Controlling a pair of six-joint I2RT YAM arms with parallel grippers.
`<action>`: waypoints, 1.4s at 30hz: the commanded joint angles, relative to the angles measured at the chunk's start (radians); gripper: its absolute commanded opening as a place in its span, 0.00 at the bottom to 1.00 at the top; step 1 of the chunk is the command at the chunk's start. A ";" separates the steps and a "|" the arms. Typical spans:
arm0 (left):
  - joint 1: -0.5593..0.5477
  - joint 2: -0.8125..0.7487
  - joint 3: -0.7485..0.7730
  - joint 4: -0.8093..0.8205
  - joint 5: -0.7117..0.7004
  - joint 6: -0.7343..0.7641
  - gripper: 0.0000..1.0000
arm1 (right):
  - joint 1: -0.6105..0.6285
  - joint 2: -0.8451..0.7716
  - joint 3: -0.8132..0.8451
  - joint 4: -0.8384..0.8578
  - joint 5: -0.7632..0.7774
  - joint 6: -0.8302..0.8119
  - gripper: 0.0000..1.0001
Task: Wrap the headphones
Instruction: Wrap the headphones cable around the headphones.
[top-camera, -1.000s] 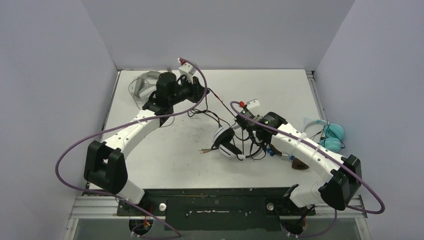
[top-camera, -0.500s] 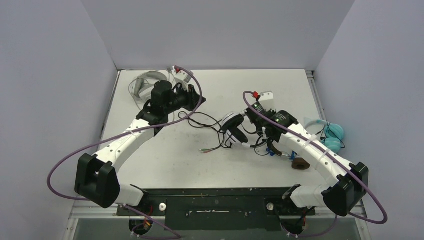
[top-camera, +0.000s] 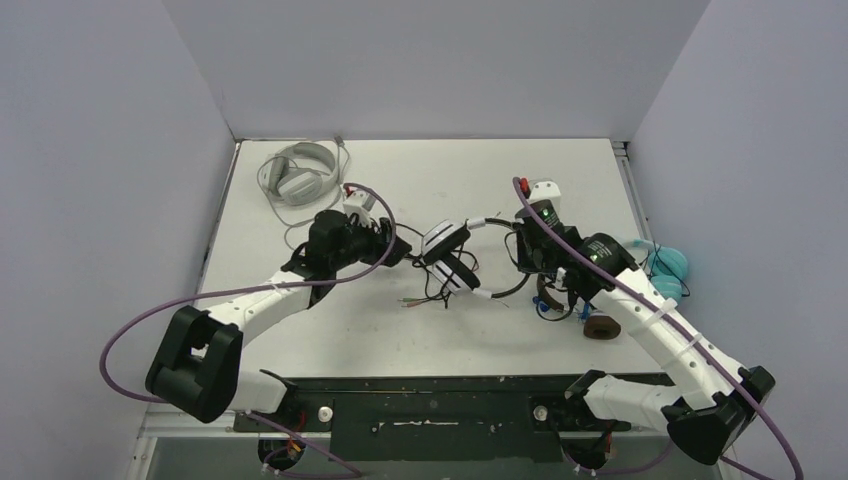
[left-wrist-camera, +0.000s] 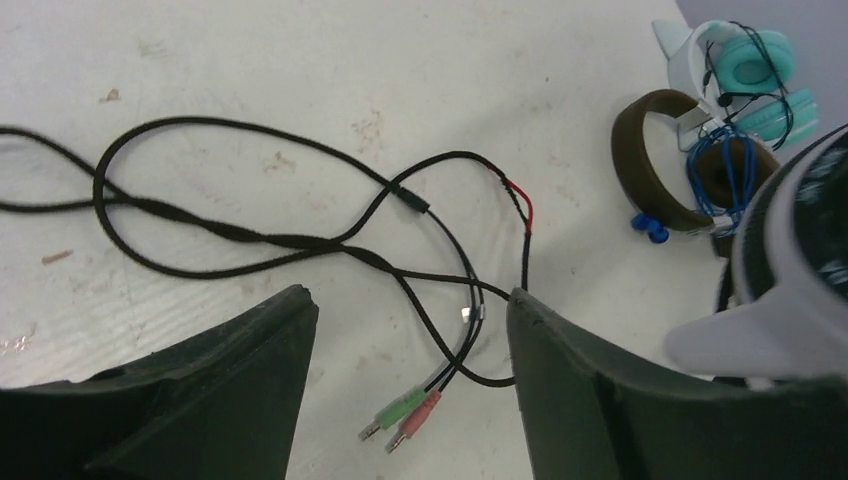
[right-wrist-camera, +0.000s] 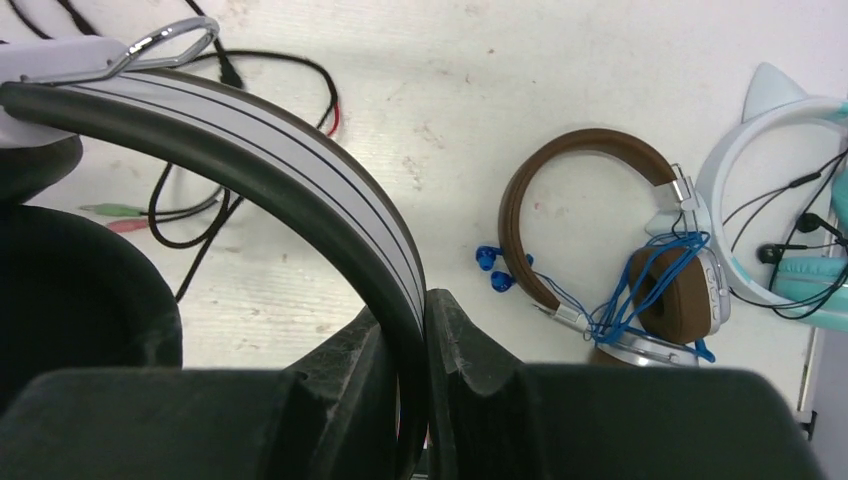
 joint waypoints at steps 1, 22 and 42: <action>-0.001 -0.113 -0.072 0.224 -0.111 -0.089 0.80 | -0.025 -0.040 0.161 0.053 -0.047 0.067 0.00; -0.194 -0.235 -0.380 0.792 -0.087 0.064 0.93 | -0.064 0.149 0.786 -0.177 0.033 0.294 0.00; -0.214 0.346 -0.076 0.797 -0.098 0.375 0.85 | -0.070 0.176 0.935 -0.172 -0.096 0.355 0.00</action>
